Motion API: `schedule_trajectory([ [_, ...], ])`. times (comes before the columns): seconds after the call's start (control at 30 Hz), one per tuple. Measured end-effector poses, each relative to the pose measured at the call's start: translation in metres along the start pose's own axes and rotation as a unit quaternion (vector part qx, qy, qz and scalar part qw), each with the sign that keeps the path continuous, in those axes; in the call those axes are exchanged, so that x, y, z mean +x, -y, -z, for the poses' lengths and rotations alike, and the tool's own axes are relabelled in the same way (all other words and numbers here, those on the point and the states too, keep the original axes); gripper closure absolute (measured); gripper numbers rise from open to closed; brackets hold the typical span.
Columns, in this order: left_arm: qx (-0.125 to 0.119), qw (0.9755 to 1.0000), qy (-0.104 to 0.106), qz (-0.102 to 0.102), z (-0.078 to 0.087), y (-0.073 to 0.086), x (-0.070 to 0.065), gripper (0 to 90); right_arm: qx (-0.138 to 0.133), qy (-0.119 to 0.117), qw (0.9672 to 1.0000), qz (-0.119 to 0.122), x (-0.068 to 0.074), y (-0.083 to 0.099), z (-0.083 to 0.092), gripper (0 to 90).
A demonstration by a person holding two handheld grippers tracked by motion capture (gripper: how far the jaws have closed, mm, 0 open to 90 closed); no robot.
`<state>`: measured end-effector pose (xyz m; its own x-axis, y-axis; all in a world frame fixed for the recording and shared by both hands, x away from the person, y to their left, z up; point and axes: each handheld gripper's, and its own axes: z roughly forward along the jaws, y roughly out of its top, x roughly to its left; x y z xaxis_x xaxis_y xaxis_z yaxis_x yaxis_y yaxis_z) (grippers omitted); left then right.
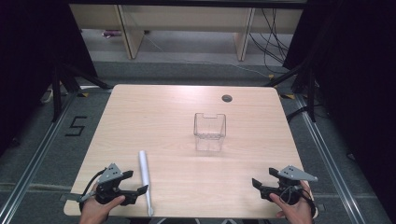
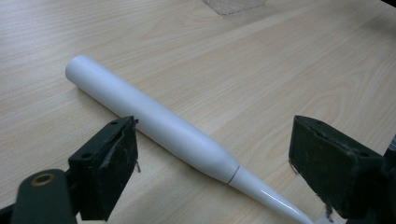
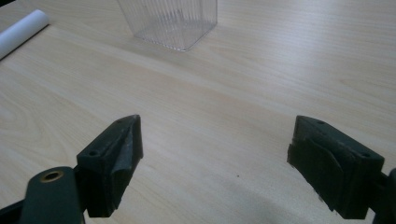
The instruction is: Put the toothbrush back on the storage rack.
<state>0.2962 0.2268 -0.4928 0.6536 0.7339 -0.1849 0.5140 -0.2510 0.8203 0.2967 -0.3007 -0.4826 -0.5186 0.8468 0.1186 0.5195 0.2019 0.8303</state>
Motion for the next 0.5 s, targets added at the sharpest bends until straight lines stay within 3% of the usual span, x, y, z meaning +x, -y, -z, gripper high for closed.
schedule_trajectory([
  [0.23,0.005,0.9999,0.011,-0.01,0.001,-0.002,0.001,15.1,0.009,-0.004,1.0,0.002,0.001,0.0,-0.001,17.8],
  [0.27,-0.001,0.9997,0.018,-0.016,0.001,-0.003,0.003,15.1,0.011,-0.011,0.9999,0.001,0.001,0.001,-0.002,17.8],
  [0.3,0.008,0.9995,0.019,-0.023,0.002,-0.005,0.005,15.1,0.008,-0.009,0.9999,0.003,0.001,0.001,-0.004,17.9],
  [0.37,-0.003,0.9995,0.013,-0.029,0.003,-0.007,0.007,15.4,0.012,0.0,0.9999,0.004,0.002,0.001,-0.005,18.1],
  [0.4,0.005,0.9991,0.012,-0.039,0.005,-0.01,0.008,15.5,0.015,-0.015,0.9996,-0.02,0.005,0.001,-0.003,18.2],
  [0.5,0.009,0.9975,0.016,-0.068,0.01,-0.016,0.011,15.7,0.013,-0.011,0.9998,-0.015,0.005,0.002,-0.005,18.2],
])
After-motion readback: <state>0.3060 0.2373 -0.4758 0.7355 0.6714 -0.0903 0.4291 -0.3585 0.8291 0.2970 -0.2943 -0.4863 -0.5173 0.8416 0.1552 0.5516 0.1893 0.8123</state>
